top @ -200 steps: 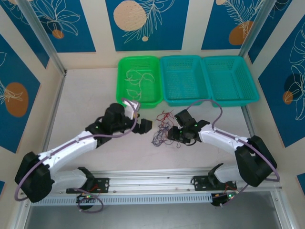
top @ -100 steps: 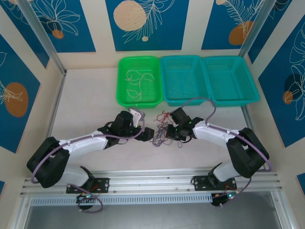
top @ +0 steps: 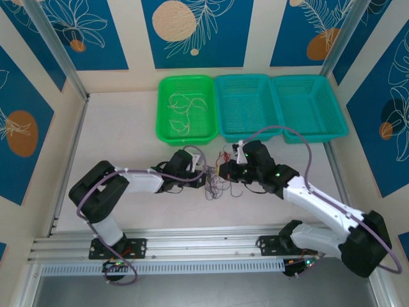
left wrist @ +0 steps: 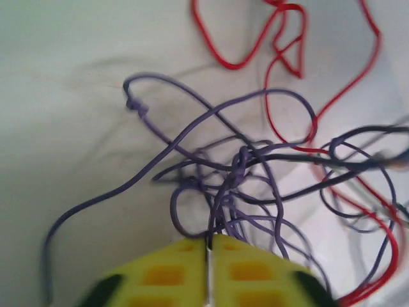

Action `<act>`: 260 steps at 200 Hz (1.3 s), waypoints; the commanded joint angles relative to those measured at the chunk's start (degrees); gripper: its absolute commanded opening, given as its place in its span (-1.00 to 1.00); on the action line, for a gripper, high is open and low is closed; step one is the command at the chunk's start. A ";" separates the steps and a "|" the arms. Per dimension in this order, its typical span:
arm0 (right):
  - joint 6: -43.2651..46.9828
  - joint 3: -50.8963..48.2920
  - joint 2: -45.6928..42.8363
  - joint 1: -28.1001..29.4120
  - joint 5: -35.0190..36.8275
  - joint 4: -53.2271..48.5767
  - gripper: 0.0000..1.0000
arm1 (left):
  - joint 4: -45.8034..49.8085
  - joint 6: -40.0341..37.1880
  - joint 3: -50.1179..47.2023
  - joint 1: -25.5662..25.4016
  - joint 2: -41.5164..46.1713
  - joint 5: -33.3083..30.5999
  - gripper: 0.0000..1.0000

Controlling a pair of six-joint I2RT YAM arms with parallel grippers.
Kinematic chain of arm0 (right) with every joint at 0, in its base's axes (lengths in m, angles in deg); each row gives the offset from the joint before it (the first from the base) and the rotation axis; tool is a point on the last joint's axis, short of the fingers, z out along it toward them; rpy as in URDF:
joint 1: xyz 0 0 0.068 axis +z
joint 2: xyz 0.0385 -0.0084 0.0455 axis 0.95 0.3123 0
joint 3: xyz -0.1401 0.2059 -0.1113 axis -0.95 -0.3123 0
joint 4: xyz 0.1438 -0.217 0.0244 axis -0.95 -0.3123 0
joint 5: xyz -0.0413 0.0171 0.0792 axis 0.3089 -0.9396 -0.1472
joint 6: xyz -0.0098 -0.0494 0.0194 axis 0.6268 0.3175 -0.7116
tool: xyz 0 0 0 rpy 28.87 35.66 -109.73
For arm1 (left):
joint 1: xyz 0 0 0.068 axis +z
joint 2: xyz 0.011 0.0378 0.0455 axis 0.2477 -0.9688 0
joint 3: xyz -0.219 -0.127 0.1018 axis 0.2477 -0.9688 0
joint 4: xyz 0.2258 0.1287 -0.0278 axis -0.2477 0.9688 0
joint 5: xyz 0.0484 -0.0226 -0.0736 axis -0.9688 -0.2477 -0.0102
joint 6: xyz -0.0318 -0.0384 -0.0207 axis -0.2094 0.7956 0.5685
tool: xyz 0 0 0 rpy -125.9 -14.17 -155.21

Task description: Untangle the cables

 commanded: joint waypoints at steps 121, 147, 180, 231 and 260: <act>-4.67 40.95 -2.33 -33.55 -17.97 -9.19 -1.00 | 10.85 3.08 -18.77 10.32 15.16 -23.49 -1.00; -4.40 49.30 1.75 -34.31 -16.75 -9.82 -1.00 | 15.06 2.01 -19.55 12.89 20.98 -26.48 -1.00; -6.85 59.03 8.58 -33.08 -19.13 -6.57 -1.00 | 13.00 1.38 -21.21 14.81 26.67 -22.09 -0.47; -4.21 68.49 20.12 -28.29 -16.74 -8.32 -1.00 | 18.05 -3.23 -20.03 14.82 50.51 -16.46 0.72; 0.48 70.91 25.64 -23.12 -11.53 -10.09 -1.00 | 23.77 -6.22 -15.77 14.72 60.82 -9.62 0.97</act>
